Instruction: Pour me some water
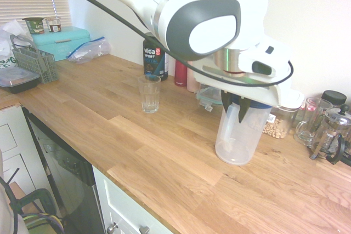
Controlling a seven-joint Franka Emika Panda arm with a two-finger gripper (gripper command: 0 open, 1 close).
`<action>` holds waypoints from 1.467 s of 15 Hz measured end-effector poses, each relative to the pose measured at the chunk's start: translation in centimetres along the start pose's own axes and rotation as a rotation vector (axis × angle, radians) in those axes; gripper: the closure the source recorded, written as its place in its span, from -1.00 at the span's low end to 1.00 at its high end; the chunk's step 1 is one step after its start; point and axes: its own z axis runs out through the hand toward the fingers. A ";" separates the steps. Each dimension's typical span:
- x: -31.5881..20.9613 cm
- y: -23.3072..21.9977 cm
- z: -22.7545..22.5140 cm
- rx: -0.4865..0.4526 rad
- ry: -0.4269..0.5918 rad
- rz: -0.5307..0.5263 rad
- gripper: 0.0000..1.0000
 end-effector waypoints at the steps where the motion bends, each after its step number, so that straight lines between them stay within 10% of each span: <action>1: -0.4 -0.4 -1.6 0.011 0.009 -0.019 1.00; 12: -9.3 -16.1 -8.3 -0.033 -0.026 -0.570 1.00; 22: -13.3 -26.7 -4.3 -0.360 -0.127 -1.096 1.00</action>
